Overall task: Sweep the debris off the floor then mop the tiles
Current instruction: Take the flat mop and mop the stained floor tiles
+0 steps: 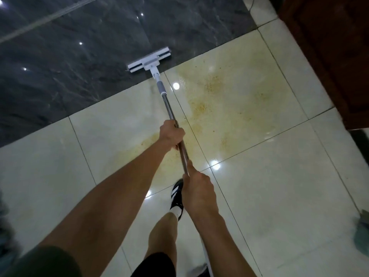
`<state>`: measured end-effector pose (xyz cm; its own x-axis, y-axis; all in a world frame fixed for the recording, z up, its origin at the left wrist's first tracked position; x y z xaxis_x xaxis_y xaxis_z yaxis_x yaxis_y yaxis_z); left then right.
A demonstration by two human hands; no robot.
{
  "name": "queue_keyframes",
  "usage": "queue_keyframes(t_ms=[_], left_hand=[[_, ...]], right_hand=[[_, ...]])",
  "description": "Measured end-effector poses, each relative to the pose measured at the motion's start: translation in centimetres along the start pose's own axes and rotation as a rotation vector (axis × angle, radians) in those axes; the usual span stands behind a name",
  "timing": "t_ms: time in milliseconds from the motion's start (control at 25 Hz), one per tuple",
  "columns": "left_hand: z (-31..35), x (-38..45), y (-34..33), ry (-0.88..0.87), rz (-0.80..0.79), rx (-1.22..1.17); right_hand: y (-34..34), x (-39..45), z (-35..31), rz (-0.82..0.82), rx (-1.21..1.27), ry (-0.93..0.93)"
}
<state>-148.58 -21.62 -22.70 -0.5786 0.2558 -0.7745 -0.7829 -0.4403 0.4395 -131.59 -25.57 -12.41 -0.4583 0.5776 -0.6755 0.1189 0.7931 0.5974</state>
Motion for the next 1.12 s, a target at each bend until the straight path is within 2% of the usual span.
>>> queue_keyframes(t_ms=[160, 360, 560, 880, 1000, 1120], left_hand=[[2.8, 3.0, 1.6, -0.005, -0.026, 0.006], [1.4, -0.1, -0.6, 0.001, -0.056, 0.027], [-4.5, -7.6, -6.3, -0.005, -0.13, 0.113], [-18.1, -25.4, -20.8, -0.059, -0.249, 0.229], [-21.2, -30.1, -23.6, -0.063, -0.264, 0.216], [-21.8, -31.9, -23.9, -0.088, -0.226, 0.207]], right_hand=[[0.7, 4.0, -1.8, 0.018, 0.042, 0.023], [1.0, 0.4, 1.6, -0.002, 0.091, 0.014], [-1.5, -8.2, 8.6, -0.019, 0.17, -0.041], [-6.1, -28.0, 26.1, 0.01, 0.234, -0.153], [-6.9, -32.6, 29.5, 0.007, 0.277, -0.202], [-7.0, -34.3, 30.1, 0.019, 0.331, -0.173]])
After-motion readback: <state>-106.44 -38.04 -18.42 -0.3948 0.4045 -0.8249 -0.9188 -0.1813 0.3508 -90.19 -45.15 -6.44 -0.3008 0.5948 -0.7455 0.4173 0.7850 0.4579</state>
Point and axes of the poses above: each hand's wrist, its own x-axis towards the middle knuckle, its own y-axis out of the back of the hand, z = x × y, the point moved 1 cm from there along x, towards the middle knuckle, and after that the axes turned 2 degrees about y, right-handed, at the moved point
